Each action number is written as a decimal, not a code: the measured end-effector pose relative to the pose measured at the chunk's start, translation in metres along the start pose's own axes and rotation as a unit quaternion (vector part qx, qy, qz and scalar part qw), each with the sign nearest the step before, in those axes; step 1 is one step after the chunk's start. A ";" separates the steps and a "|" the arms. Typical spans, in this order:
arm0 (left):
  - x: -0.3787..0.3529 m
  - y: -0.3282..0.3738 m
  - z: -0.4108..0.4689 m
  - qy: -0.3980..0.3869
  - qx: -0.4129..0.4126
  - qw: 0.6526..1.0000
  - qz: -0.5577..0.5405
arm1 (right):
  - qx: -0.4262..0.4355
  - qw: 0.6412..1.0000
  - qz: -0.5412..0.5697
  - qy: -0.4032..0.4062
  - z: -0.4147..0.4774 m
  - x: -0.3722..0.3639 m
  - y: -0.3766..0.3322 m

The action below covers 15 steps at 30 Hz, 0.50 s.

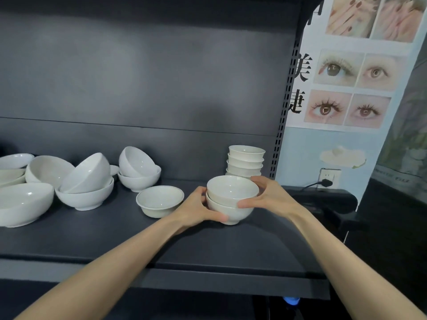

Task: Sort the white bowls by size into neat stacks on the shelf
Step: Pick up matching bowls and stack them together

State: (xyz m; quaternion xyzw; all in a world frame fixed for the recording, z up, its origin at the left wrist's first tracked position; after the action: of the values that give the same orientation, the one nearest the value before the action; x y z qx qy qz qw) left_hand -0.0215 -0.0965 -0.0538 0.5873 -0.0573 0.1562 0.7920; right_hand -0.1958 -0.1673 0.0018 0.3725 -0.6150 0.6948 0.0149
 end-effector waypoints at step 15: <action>0.030 0.040 -0.011 0.007 -0.010 0.981 0.193 | -0.007 0.988 -0.155 -0.003 -0.003 0.003 -0.023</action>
State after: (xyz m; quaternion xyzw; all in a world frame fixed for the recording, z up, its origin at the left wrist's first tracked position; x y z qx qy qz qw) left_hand -0.0070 -0.0703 -0.0129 0.5561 -0.1656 0.3096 0.7533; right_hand -0.1886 -0.1607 0.0228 0.4651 -0.5549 0.6787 0.1234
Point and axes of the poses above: each hand's wrist, its own z-axis towards the middle knuckle, its own x-axis out of the back of the hand, y = z × x, the point moved 6 cm from there along z, towards the middle knuckle, and after that the axes turned 15 degrees about -x, right-handed, at the moved point
